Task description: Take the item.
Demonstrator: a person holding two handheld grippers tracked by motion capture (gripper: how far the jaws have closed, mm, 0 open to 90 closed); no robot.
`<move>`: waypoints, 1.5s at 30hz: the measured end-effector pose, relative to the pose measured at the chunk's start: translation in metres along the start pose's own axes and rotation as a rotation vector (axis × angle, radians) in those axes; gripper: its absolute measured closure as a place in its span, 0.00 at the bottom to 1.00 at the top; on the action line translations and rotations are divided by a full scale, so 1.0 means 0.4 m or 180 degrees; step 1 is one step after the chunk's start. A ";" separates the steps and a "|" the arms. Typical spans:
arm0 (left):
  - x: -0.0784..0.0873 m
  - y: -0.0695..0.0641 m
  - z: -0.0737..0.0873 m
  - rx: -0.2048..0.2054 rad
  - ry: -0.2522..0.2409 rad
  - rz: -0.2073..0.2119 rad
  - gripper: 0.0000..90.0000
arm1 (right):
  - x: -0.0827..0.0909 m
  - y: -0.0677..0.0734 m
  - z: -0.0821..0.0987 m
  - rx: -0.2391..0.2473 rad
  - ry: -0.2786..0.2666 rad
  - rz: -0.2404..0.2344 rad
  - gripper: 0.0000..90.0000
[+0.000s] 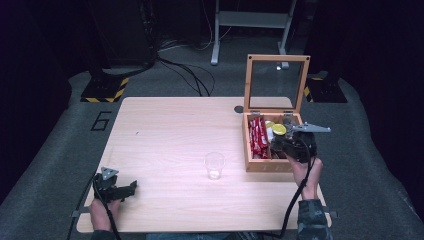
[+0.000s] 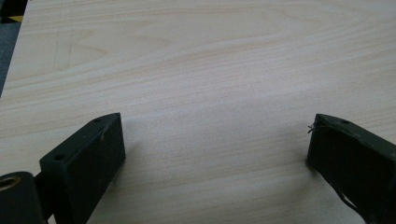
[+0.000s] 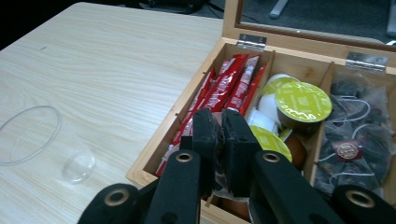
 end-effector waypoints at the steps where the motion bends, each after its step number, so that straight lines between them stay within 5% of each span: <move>1: 0.000 0.000 0.000 0.0000 -0.0001 0.0001 0.04 | -0.001 0.003 -0.001 0.0023 0.0003 -0.0004 0.94; 45: 0.000 -0.001 0.000 0.0003 -0.0005 0.0004 0.05 | -0.032 0.251 -0.097 0.0546 -0.0024 -0.0621 0.94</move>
Point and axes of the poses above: each handheld gripper's, and its own axes: x roughly backward along the jaws, z roughly out of its underside, y roughly to its left, the point moved 3 cm from there along -x, roughly forward along the jaws, and after that the axes turned 13 degrees about z, right-handed, at the moved point
